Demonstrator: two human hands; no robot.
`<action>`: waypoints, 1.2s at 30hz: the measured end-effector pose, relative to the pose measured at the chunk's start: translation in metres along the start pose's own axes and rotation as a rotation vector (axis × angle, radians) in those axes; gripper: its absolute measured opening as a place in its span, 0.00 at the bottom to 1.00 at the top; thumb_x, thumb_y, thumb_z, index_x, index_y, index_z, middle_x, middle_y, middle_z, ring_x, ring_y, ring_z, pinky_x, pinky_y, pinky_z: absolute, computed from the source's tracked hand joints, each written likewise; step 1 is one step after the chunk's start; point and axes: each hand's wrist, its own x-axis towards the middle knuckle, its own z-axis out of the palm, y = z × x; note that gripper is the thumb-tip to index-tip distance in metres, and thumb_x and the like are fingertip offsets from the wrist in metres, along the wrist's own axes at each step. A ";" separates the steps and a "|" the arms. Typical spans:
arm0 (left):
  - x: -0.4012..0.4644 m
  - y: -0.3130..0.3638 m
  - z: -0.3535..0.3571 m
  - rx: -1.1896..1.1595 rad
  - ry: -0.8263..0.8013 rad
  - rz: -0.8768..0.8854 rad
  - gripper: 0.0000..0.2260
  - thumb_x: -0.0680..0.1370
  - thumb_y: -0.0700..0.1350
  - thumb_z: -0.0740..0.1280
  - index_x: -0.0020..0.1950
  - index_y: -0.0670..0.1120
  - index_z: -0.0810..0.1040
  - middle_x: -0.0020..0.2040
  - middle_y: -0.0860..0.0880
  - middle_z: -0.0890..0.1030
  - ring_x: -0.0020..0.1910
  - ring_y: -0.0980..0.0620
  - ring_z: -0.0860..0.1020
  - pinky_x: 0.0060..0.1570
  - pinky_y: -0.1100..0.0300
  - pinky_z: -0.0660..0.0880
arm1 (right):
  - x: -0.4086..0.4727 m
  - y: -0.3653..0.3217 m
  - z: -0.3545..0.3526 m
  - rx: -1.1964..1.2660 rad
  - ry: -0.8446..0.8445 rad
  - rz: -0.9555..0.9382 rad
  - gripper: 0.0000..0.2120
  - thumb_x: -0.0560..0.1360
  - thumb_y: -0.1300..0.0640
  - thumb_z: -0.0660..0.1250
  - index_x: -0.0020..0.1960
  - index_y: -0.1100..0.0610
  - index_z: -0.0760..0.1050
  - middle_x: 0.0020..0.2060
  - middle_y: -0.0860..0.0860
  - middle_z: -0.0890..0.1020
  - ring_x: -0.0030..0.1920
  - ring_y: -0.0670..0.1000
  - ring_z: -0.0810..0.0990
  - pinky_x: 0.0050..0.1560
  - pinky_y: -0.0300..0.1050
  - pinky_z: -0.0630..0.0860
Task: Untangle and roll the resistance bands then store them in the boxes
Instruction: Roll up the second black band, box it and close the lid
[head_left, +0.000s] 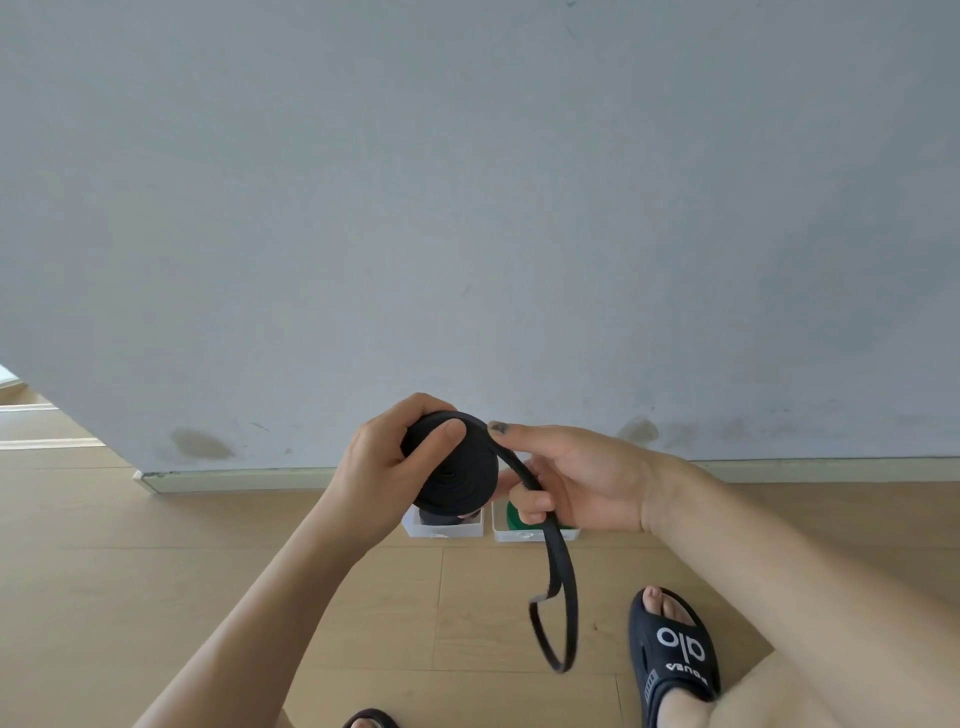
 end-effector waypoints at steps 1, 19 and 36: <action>-0.001 0.000 0.000 0.006 -0.007 0.005 0.06 0.83 0.42 0.67 0.49 0.52 0.81 0.44 0.56 0.83 0.45 0.59 0.79 0.42 0.70 0.74 | 0.001 0.000 -0.001 0.000 0.007 0.004 0.15 0.83 0.43 0.65 0.60 0.52 0.79 0.54 0.58 0.84 0.30 0.47 0.64 0.40 0.40 0.70; 0.002 -0.020 0.000 0.313 -0.189 0.269 0.07 0.75 0.56 0.68 0.49 0.55 0.80 0.44 0.59 0.79 0.45 0.55 0.77 0.43 0.69 0.70 | 0.001 0.001 -0.004 -0.384 0.191 -0.019 0.29 0.78 0.34 0.68 0.60 0.60 0.77 0.49 0.67 0.85 0.33 0.50 0.73 0.39 0.42 0.71; 0.004 -0.016 0.003 0.197 -0.206 0.286 0.03 0.78 0.47 0.69 0.47 0.55 0.81 0.42 0.60 0.80 0.45 0.55 0.77 0.44 0.70 0.69 | -0.009 -0.007 -0.005 -0.291 0.022 0.081 0.20 0.82 0.38 0.62 0.62 0.51 0.80 0.59 0.66 0.84 0.32 0.48 0.63 0.41 0.41 0.66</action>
